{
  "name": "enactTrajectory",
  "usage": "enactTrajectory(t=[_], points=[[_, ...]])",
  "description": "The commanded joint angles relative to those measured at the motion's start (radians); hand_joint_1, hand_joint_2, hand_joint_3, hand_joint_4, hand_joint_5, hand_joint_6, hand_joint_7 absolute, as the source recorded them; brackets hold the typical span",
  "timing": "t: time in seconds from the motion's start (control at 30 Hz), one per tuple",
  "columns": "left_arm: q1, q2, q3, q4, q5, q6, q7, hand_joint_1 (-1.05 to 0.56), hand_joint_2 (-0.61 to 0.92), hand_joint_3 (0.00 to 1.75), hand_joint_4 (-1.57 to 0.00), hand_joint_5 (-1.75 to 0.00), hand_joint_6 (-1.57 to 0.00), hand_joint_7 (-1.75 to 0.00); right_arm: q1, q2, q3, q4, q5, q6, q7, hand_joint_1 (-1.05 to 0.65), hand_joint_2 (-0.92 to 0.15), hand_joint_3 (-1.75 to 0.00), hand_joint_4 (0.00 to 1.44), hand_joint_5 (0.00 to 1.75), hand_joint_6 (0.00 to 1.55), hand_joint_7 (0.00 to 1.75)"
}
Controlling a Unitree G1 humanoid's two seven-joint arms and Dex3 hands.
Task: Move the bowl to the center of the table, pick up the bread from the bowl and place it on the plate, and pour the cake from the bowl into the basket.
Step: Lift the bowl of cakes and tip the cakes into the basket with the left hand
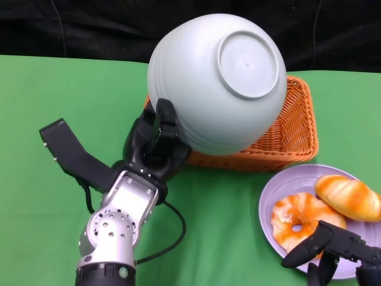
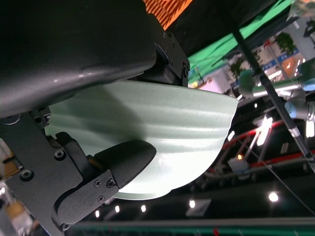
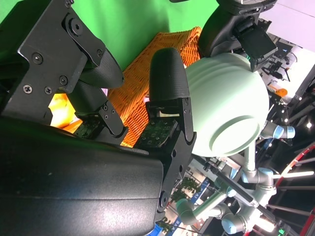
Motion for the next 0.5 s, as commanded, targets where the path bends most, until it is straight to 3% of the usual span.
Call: enactTrajectory(t=[0.03, 0.5], points=[[-0.053, -0.008, 0.021, 0.023, -0.009, -0.018, -0.06, -0.28, 0.22, 1.75, -1.06, -1.75, -0.85, -1.75, 0.019, -0.021, 0.036, -0.01, -0.015, -0.053, 0.009, 0.18, -0.12, -1.65, 0.98, 1.7, 0.93, 1.22], [-0.075, 0.015, 0.02, 0.116, 0.101, -0.114, -0.154, -0.23, 0.26, 1.68, -1.05, -1.75, -0.85, -1.75, 0.017, -0.027, 0.036, -0.016, -0.011, -0.041, 0.016, 0.2, -0.12, -1.67, 0.99, 1.69, 0.94, 1.21]])
